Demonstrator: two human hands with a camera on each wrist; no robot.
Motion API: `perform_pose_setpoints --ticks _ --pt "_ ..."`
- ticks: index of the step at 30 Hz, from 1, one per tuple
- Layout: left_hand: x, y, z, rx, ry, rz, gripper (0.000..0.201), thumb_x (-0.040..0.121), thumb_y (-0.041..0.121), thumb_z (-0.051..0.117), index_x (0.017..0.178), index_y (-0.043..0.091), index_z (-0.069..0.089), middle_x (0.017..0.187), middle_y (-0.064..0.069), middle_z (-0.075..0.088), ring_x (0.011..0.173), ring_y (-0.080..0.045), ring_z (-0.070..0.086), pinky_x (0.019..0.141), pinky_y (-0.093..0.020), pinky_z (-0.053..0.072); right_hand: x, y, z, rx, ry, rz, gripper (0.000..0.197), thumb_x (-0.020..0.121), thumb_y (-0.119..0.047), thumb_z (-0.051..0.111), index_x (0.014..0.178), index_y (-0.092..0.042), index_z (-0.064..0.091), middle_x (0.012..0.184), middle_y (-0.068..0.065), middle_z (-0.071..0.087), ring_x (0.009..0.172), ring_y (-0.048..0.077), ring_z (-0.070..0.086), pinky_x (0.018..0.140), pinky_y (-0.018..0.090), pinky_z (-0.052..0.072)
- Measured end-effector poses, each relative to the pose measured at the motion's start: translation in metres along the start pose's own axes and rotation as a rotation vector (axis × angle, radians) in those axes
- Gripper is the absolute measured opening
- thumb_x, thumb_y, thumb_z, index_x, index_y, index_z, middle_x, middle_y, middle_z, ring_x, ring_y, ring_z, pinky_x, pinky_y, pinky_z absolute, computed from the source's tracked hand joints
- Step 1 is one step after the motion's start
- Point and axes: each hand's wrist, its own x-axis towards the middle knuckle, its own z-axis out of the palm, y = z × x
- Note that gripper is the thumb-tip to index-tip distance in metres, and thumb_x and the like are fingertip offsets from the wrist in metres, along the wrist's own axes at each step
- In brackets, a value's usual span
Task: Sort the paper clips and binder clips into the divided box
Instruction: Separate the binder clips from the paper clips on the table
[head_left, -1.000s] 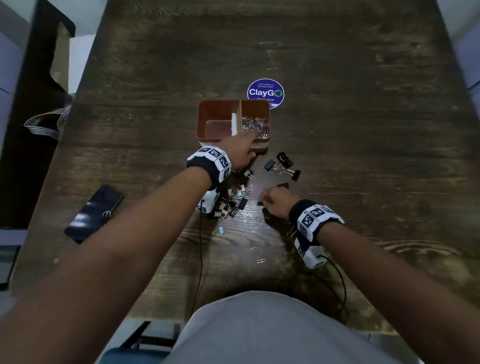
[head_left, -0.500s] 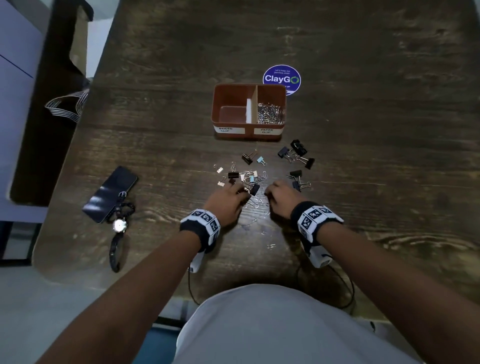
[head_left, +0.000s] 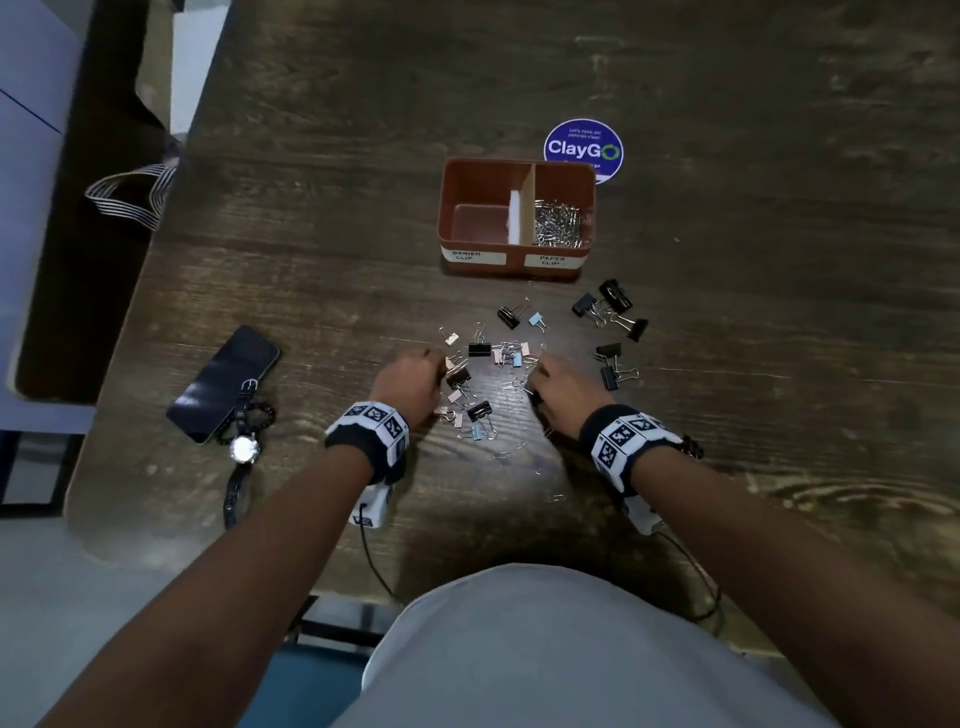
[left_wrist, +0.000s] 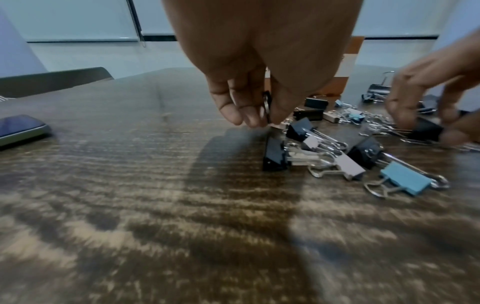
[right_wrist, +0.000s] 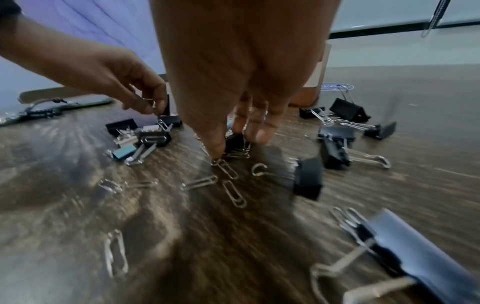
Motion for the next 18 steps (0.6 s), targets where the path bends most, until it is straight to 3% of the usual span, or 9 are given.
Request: perform_pose_setpoints --ticks 4,7,12,15,18 --pt "0.009 -0.006 -0.001 -0.036 -0.002 0.021 0.026 0.085 0.008 0.056 0.11 0.013 0.06 0.11 -0.012 0.057 0.096 -0.035 0.059 0.079 -0.046 0.053 -0.013 0.02 -0.003 0.09 0.041 0.073 0.038 0.087 -0.014 0.064 0.124 -0.006 0.055 0.121 0.009 0.046 0.106 0.023 0.051 0.094 0.031 0.046" --pt "0.01 -0.006 0.0 0.014 0.069 0.057 0.02 0.083 0.011 0.06 0.102 0.009 0.065 0.113 -0.015 0.054 0.096 -0.036 0.055 0.08 -0.045 0.05 -0.019 0.035 -0.01 0.143 0.12 0.155 0.032 0.087 -0.011 0.061 0.118 -0.005 0.056 0.116 0.009 0.046 0.098 0.022 0.052 0.088 0.03 0.048" --pt "0.002 0.026 -0.006 0.096 0.171 0.134 0.023 0.087 0.018 0.062 0.108 0.009 0.064 0.111 -0.012 0.055 0.099 -0.026 0.051 0.084 -0.038 0.046 -0.021 0.045 -0.014 -0.011 0.151 0.206 0.025 0.084 -0.009 0.061 0.109 -0.002 0.061 0.108 0.012 0.05 0.099 0.026 0.048 0.082 0.034 0.045" --pt "0.004 0.056 -0.001 0.014 0.1 0.274 0.02 0.094 0.019 0.054 0.109 0.01 0.063 0.11 -0.008 0.058 0.1 -0.024 0.055 0.083 -0.035 0.047 -0.014 0.033 -0.012 -0.009 0.145 0.149 0.028 0.084 -0.011 0.062 0.111 -0.003 0.062 0.11 0.01 0.052 0.1 0.025 0.048 0.085 0.035 0.047" --pt "0.006 0.081 0.011 0.024 -0.046 0.319 0.019 0.096 0.016 0.05 0.11 0.008 0.06 0.109 -0.01 0.057 0.097 -0.027 0.058 0.073 -0.036 0.047 -0.007 0.018 -0.008 0.051 0.124 0.065 0.03 0.084 -0.006 0.062 0.114 -0.003 0.061 0.111 0.011 0.052 0.102 0.027 0.052 0.086 0.037 0.049"
